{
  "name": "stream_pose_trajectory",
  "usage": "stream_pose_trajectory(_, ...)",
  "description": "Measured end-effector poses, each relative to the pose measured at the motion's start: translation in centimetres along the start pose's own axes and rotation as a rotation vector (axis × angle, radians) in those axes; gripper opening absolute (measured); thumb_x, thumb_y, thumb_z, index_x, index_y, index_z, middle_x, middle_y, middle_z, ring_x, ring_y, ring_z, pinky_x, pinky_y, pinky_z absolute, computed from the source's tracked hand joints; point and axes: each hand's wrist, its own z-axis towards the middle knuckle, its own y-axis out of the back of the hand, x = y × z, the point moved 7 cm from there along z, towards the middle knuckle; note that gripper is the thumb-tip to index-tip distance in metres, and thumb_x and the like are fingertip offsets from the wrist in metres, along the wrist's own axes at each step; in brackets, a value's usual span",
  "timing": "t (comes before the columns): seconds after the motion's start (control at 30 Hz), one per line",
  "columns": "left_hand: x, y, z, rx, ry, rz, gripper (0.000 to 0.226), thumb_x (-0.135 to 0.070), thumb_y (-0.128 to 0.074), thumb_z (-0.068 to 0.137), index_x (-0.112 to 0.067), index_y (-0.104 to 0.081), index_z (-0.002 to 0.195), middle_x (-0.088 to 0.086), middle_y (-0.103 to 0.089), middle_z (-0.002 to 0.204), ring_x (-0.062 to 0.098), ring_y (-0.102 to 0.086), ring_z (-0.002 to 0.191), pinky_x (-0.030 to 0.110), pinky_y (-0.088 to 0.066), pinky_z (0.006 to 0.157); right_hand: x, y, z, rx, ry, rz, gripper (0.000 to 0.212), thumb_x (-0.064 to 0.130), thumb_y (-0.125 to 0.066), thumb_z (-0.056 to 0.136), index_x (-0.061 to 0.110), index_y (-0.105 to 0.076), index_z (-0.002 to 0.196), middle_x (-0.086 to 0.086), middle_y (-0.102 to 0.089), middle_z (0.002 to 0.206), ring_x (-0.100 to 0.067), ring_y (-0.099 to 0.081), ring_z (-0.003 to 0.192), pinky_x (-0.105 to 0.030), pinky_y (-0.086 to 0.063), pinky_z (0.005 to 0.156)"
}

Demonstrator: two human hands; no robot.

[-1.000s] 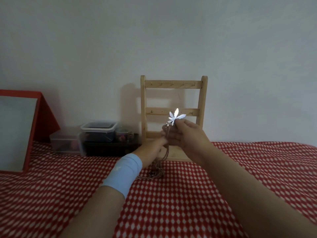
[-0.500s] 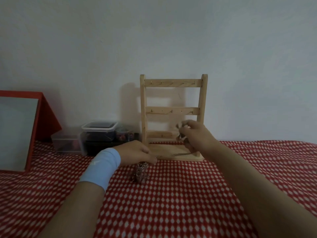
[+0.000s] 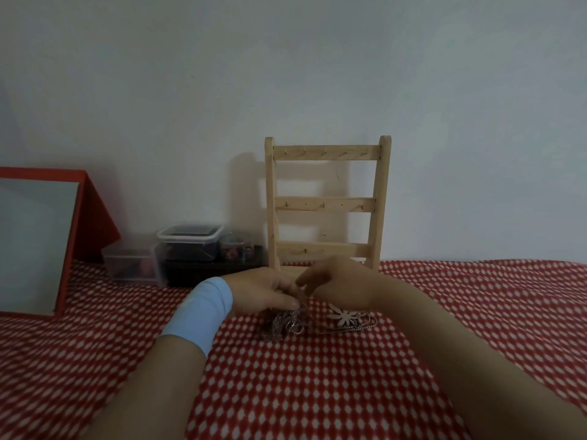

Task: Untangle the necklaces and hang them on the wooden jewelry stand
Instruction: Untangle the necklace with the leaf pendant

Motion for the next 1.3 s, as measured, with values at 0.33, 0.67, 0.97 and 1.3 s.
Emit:
stream_pose_trajectory(0.33,1.2,1.3,0.7,-0.217,-0.05,-0.542,0.016,-0.012,-0.049,0.101,-0.013,-0.065,0.099,0.009,-0.067,0.093,0.021,-0.062,0.088,0.038,-0.05,0.084,-0.6,-4.2,0.3,0.293,0.005,0.853,0.049,-0.003,-0.056,0.098,0.016,-0.047,0.142,-0.018,-0.073,0.116,-0.023,-0.068,0.069,-0.024,-0.054,0.054)
stream_pose_trajectory(0.67,1.6,0.4,-0.5,-0.222,0.035,-0.385,0.014,-0.015,-0.05,0.101,-0.014,-0.062,0.095,0.005,-0.063,0.083,0.011,-0.059,0.064,0.023,-0.048,0.053,-1.7,-2.3,1.2,-0.107,0.025,0.23,0.007,0.029,-0.074,0.091,0.027,-0.08,0.094,0.013,-0.077,0.092,0.0,-0.068,0.087,-0.015,-0.052,0.078)
stream_pose_trajectory(0.97,2.4,1.0,-1.9,-0.342,-0.082,-0.417,0.015,-0.013,-0.062,0.094,-0.018,-0.076,0.09,0.007,-0.075,0.096,0.023,-0.07,0.095,0.041,-0.053,0.096,-1.6,-1.3,0.8,-0.291,0.13,0.44,0.01,0.015,-0.075,0.09,0.022,-0.081,0.087,0.013,-0.078,0.089,-0.003,-0.072,0.086,-0.023,-0.059,0.084)
stream_pose_trajectory(1.3,2.0,-0.4,-1.3,-0.383,-0.12,-0.343,0.035,-0.017,-0.078,0.082,-0.041,-0.066,0.104,-0.01,-0.073,0.104,-0.003,-0.066,0.096,0.017,-0.051,0.091,-1.8,-0.8,0.8,-0.438,0.192,0.451,0.021,0.004,-0.076,0.087,0.025,-0.08,0.083,0.015,-0.076,0.082,0.0,-0.069,0.072,-0.02,-0.057,0.07)
